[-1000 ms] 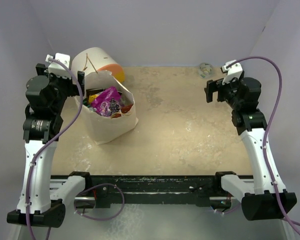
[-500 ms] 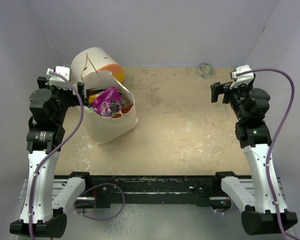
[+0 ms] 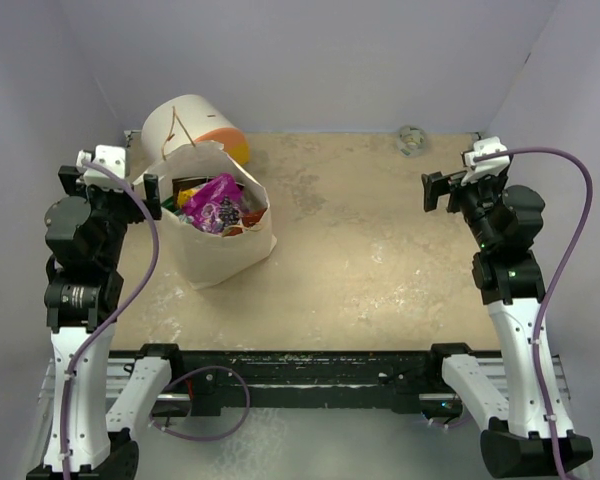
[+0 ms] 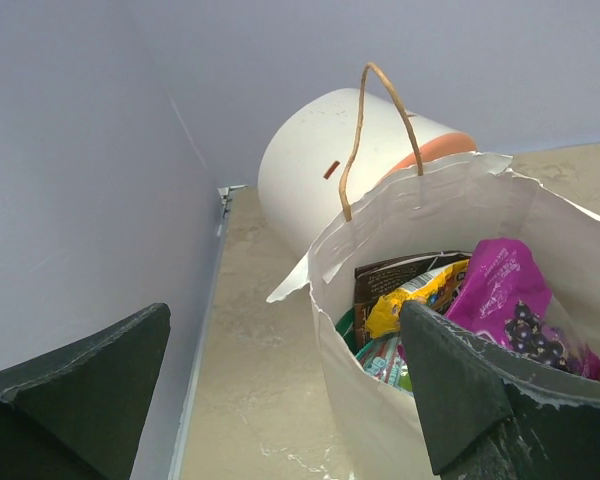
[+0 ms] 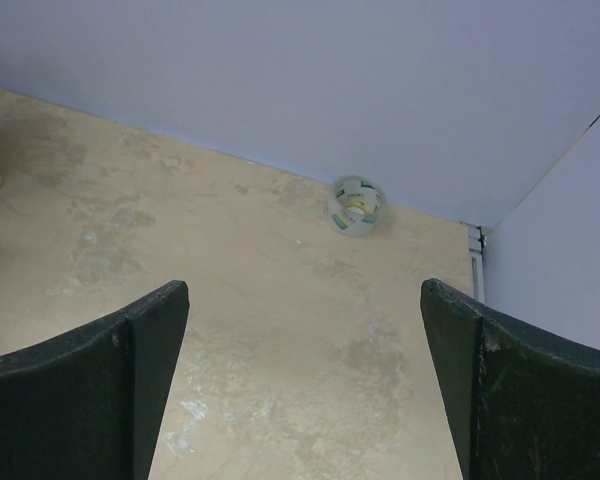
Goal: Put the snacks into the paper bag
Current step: Reset both arms
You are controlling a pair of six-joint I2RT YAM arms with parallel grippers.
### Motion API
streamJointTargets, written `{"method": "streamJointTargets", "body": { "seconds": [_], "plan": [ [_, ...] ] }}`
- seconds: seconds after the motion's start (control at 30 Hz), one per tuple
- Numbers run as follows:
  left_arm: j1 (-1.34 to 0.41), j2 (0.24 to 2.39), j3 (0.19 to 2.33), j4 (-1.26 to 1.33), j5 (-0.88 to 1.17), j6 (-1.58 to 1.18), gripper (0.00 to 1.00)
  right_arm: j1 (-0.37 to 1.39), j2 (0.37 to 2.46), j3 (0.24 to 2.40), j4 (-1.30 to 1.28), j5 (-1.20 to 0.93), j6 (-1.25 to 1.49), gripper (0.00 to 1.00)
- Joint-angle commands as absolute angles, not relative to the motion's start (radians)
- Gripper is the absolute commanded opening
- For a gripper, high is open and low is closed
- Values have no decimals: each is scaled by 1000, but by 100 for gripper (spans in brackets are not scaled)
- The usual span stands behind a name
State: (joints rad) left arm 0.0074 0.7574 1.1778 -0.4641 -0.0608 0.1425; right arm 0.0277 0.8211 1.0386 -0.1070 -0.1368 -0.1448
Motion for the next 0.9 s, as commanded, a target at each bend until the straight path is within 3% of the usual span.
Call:
{"method": "streamJointTargets", "body": {
  "seconds": [0.0,0.87],
  "plan": [
    [21,729,1168,-454,-55,139,99,17,814,1051,-70,-194,-158,100],
    [55,696,1141,-469,3,111,99,6,811,1069,-148,-239,-187,100]
  ]
}}
